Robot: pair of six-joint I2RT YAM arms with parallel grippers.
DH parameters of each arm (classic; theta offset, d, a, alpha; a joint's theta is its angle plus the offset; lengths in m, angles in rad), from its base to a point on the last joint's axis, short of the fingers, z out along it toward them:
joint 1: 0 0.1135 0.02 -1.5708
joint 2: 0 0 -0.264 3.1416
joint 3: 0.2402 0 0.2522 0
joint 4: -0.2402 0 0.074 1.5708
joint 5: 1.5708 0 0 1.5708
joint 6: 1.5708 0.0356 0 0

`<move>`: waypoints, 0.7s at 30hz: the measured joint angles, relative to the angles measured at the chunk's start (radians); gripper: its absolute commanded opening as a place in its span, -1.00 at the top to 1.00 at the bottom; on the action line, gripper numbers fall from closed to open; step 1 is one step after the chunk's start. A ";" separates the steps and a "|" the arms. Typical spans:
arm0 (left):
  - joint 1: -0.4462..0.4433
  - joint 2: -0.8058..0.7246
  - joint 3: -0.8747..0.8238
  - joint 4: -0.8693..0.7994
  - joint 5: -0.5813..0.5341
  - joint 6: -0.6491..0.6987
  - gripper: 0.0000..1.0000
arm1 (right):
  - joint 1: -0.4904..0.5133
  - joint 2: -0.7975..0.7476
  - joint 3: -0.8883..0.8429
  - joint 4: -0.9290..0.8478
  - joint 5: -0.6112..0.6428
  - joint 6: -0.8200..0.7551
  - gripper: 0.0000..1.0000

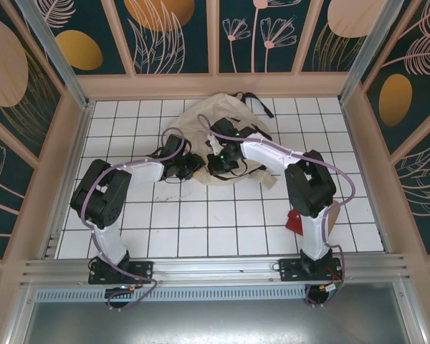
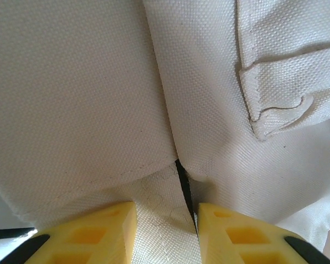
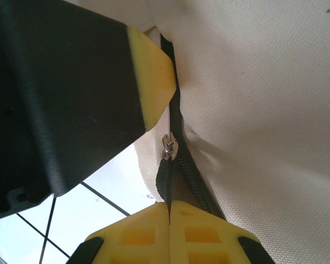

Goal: Pack the student bag
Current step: Zip the student bag at the top-center of the table.

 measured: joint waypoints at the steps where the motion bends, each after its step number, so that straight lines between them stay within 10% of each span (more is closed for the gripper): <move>1: 0.000 0.002 0.000 0.001 0.003 -0.003 0.50 | 0.002 -0.002 0.000 0.001 0.000 -0.001 1.00; 11: 0.000 0.000 -0.004 0.016 0.011 -0.015 1.00 | 0.005 -0.008 0.000 0.000 0.059 0.004 1.00; 21: -0.010 -0.037 -0.076 0.116 0.008 0.027 1.00 | -0.016 -0.008 0.000 -0.003 0.146 0.045 1.00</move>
